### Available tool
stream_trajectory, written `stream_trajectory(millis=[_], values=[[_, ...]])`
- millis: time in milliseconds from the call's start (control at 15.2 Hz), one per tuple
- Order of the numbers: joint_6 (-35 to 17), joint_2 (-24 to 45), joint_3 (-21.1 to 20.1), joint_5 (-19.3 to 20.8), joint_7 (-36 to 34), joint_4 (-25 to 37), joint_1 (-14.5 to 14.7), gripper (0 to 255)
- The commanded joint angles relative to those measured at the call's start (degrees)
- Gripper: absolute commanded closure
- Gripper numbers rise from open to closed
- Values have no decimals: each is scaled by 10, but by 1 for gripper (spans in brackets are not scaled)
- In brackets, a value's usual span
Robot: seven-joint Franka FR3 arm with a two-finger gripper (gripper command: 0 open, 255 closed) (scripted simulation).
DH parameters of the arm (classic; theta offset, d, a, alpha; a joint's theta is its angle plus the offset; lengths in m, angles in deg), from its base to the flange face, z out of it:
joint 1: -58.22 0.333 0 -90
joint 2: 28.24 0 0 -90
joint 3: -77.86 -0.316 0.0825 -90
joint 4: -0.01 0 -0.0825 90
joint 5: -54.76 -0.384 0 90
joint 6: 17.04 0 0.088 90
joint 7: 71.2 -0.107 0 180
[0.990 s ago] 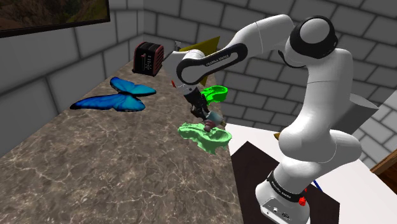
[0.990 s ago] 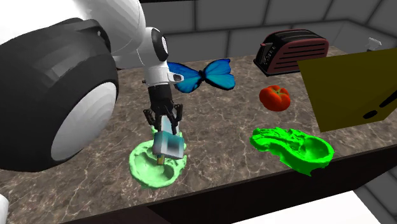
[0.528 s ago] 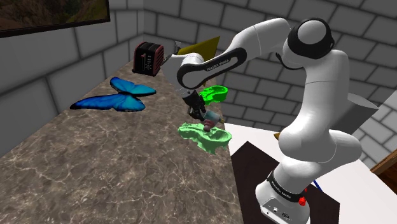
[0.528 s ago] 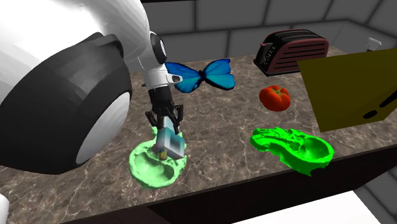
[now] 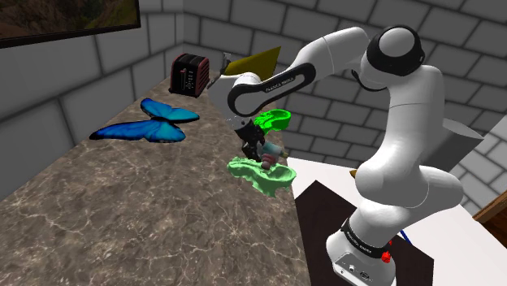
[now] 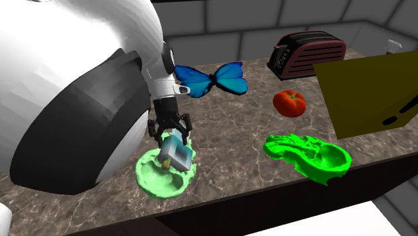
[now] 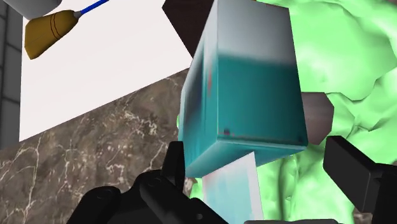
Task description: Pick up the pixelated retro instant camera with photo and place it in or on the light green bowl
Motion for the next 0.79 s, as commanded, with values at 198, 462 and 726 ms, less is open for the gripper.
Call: stream_trajectory(millis=[198, 462, 726], values=[[20, 6, 2, -11, 5, 23, 12, 0], [64, 12, 2, -23, 12, 82, 47, 0], [64, 12, 2, -23, 12, 82, 47, 0]])
